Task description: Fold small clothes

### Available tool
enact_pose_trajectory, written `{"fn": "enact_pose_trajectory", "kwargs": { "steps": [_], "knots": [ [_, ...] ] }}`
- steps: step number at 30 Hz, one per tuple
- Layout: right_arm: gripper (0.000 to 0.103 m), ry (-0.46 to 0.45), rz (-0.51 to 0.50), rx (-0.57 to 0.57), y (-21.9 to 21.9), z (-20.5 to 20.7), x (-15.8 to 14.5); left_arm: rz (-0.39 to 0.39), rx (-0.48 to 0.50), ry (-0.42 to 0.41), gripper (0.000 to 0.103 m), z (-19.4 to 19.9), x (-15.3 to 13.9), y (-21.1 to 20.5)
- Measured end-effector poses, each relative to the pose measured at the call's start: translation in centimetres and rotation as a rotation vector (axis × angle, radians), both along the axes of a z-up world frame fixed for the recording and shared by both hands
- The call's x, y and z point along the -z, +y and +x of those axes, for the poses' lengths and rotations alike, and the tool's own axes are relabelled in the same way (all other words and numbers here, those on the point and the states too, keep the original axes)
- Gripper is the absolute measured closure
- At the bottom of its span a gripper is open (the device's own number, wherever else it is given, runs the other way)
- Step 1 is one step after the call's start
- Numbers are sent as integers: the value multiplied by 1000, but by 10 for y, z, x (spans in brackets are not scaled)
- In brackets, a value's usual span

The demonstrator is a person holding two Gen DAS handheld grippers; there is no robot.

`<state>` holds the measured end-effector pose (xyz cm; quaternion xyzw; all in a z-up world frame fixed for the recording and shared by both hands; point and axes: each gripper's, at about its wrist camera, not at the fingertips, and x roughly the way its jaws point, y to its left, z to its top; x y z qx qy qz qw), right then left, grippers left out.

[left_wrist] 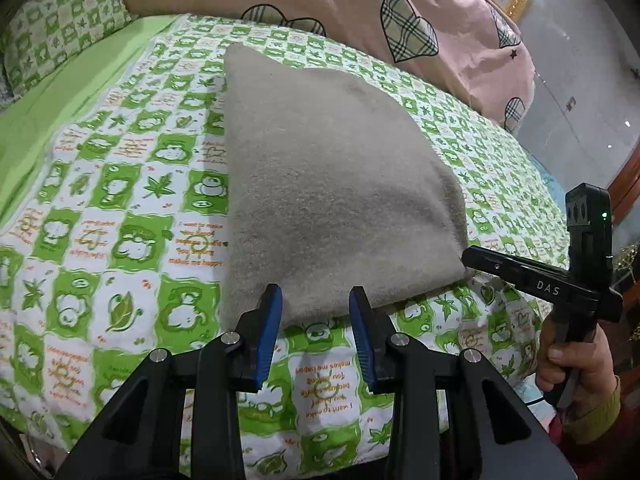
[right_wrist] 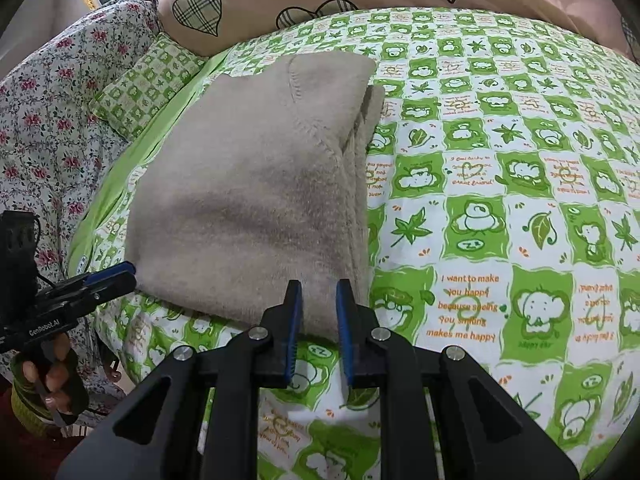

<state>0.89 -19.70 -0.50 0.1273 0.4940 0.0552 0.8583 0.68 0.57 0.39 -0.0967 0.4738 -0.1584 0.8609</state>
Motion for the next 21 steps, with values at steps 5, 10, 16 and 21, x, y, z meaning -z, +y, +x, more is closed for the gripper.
{"fn": "enact_pose_trajectory", "kwargs": {
  "steps": [5, 10, 16, 21],
  "knots": [
    [75, 2, -22, 17, 2, -10, -9, 119, -62, -24, 38, -11, -12, 4],
    [60, -8, -32, 26, 4, -24, -19, 112, -99, -6, 36, -21, -17, 19],
    [49, -9, -38, 16, 9, -35, -25, 142, -132, 18, 26, -30, -18, 24],
    [29, -23, -51, 7, 14, -43, -31, 221, -153, 20, 22, -35, -23, 21]
  ]
}}
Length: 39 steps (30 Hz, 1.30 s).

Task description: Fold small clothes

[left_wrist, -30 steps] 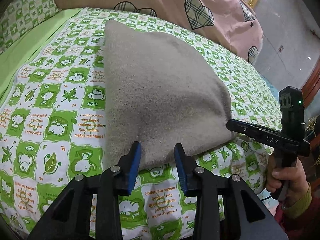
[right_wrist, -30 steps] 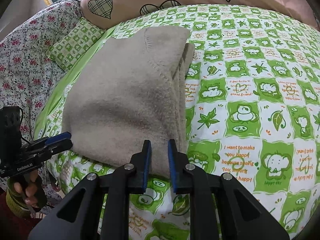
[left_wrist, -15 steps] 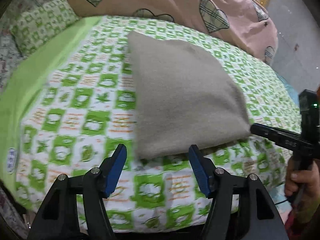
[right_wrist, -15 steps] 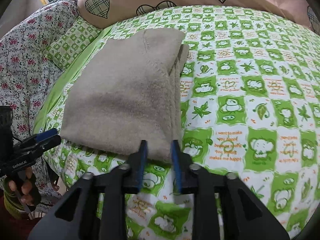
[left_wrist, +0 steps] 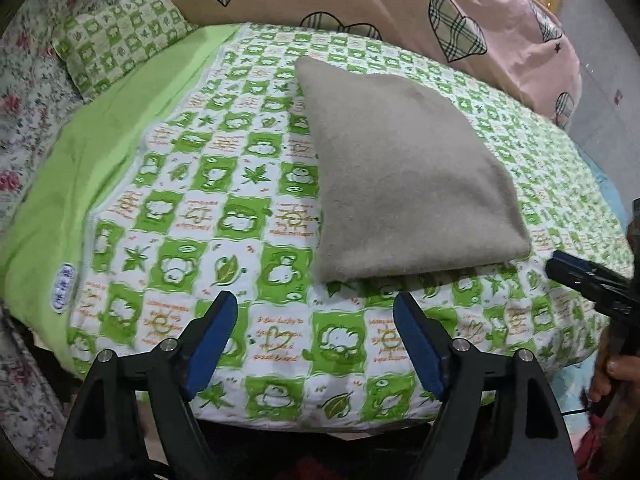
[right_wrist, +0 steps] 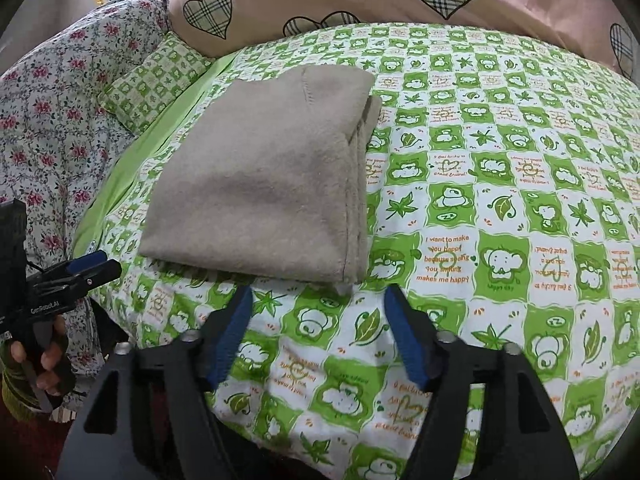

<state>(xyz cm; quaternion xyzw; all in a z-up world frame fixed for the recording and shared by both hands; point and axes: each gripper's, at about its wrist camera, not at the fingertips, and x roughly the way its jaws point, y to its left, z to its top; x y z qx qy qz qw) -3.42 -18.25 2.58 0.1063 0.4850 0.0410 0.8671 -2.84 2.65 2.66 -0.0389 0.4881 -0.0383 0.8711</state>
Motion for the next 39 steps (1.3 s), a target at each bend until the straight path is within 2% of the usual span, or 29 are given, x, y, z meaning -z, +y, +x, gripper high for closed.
{"fn": "enact_pose_trajectory", "kwargs": {
  "steps": [4, 6, 27, 39],
  "knots": [
    [18, -21, -7, -8, 4, -6, -5, 53, 5, 5, 20, 0, 0, -5],
    [16, -25, -9, -7, 5, -4, -4, 64, 3, 6, 20, 2, 0, -8],
    [15, -44, -15, -60, 22, 36, -9, 148, 9, -63, 19, 34, -17, -21],
    [14, -49, 6, -61, 19, 58, -13, 103, -3, -60, 18, 58, -19, -21]
  ]
}}
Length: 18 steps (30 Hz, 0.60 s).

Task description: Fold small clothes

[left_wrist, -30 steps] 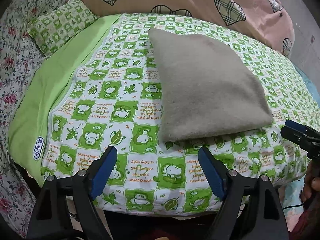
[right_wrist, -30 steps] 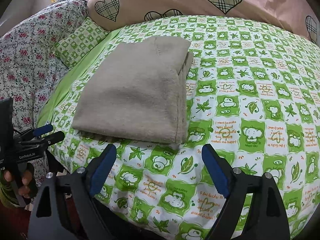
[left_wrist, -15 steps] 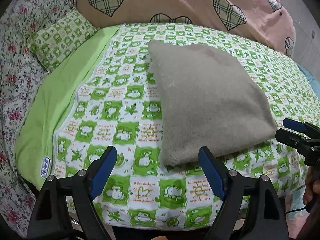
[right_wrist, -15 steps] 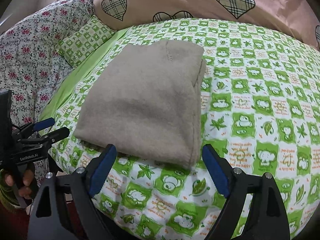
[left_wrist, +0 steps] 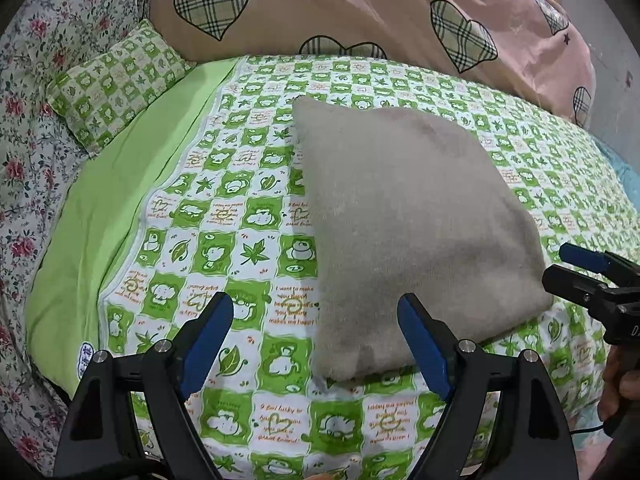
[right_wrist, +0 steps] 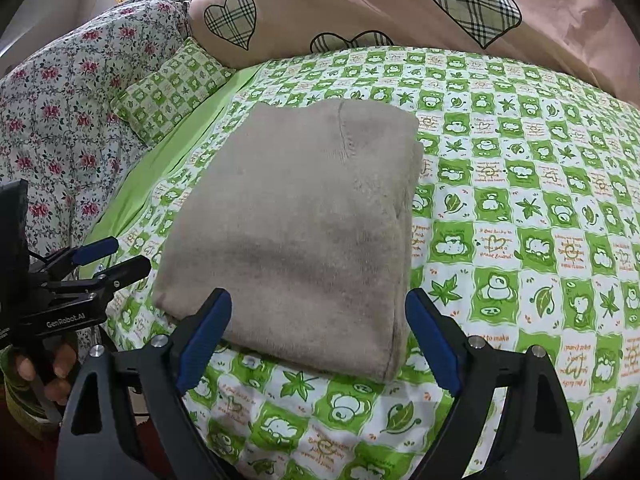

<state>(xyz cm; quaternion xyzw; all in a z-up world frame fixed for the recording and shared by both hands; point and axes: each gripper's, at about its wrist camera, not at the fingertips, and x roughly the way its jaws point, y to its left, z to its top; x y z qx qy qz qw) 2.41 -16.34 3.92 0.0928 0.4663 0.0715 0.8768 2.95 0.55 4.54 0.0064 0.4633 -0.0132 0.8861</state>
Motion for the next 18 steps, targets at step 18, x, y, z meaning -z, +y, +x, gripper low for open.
{"fn": "enact_pose_trajectory", "kwargs": {
  "steps": [18],
  "knots": [
    [14, 20, 137, 125, -37, 49, 5, -30, -18, 25, 18, 39, 4, 7]
  ]
}}
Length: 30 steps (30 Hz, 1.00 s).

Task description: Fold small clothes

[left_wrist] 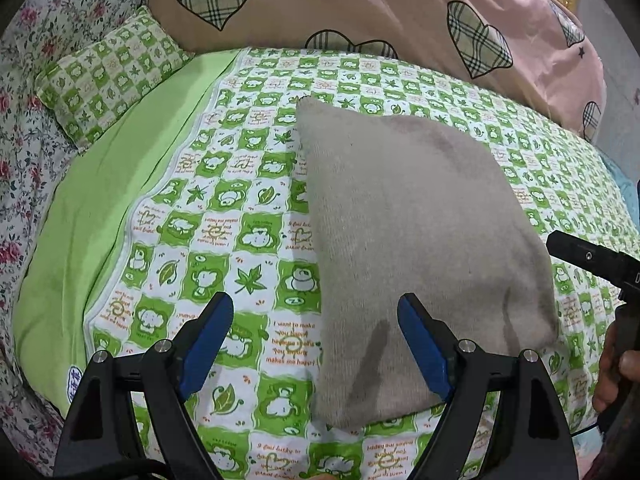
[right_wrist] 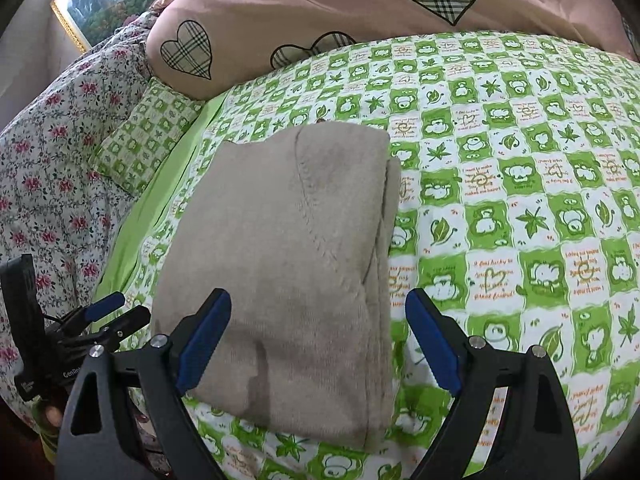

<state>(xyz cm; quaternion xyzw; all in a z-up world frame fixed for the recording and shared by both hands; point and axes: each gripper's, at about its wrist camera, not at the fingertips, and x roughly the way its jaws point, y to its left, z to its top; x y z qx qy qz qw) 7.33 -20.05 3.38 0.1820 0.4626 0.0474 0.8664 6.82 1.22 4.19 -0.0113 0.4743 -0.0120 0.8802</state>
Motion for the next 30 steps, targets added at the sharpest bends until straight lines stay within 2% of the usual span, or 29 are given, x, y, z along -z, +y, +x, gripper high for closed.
{"fn": "enact_pose_trajectory", "kwargs": {
  "steps": [13, 30],
  "knots": [
    [14, 7, -34, -72, 17, 5, 3, 10, 8, -4, 18, 9, -2, -6],
    [14, 18, -38, -85, 20, 2, 9, 15, 36, -23, 18, 3, -6, -16]
  ]
}}
